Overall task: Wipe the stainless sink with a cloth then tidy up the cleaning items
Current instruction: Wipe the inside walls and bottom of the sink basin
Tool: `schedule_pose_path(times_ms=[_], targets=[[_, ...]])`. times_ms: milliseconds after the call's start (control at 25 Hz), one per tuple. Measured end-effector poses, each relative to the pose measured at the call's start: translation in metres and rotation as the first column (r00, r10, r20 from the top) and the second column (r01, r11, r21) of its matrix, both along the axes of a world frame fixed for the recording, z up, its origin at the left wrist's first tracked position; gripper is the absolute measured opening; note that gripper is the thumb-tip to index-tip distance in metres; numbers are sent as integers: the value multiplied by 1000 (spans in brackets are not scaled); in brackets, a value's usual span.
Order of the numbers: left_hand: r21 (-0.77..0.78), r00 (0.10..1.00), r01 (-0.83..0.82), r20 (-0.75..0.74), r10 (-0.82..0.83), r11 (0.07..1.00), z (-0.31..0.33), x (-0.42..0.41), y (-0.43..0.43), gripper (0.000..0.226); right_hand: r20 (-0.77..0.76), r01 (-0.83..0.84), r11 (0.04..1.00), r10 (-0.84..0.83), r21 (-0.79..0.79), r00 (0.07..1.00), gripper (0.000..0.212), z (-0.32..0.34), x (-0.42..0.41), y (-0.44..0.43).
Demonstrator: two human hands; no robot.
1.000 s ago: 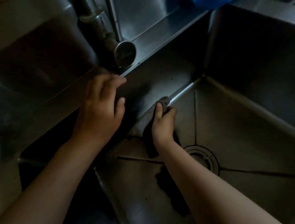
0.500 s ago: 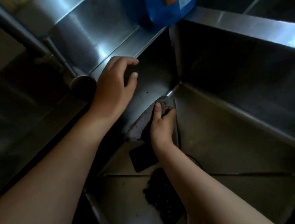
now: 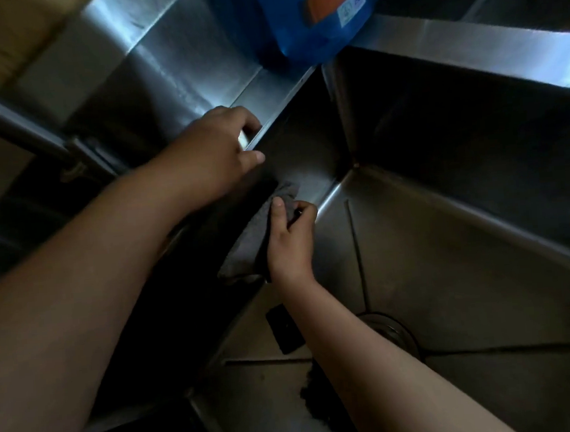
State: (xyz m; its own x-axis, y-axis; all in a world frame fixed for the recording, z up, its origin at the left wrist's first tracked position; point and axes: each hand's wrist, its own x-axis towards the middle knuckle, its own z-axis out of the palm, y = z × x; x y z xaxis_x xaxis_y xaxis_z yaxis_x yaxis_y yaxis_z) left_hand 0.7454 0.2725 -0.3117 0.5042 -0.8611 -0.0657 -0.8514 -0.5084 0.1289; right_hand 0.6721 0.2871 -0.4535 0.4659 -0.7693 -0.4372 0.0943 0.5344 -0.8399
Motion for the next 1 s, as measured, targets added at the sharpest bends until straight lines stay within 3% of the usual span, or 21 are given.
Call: schedule_pose_path(times_ms=[160, 320, 440, 600, 800, 1000], targets=[[123, 992, 117, -62, -110, 986, 12, 13, -2, 46, -15, 18, 999, -18, 41, 1000, 18, -1, 4, 2], [-11, 992, 42, -116, -43, 999, 3, 13, -3, 42, -10, 93, 995, -93, 40, 996, 16, 6, 10, 0], [-12, 987, 26, -157, -27, 1000, 4, 10, -1, 50, 7, 104, 993, -105, 59, 994, 18, 8, 13, 4], [11, 988, 40, -150, -38, 999, 5, 7, 1, 57, 92, 213, 972, -204, -103, 975, 17, 25, 24, 11], [13, 990, 15, -143, -13, 1000, 6, 6, 2, 58, -23, 179, 947, -192, -267, 981, 40, 25, 40, 13], [17, 981, 3, -196, 0, 1000, 3, 8, 1, 60, -141, 154, 975, -177, -159, 974, 45, -14, 40, 6]])
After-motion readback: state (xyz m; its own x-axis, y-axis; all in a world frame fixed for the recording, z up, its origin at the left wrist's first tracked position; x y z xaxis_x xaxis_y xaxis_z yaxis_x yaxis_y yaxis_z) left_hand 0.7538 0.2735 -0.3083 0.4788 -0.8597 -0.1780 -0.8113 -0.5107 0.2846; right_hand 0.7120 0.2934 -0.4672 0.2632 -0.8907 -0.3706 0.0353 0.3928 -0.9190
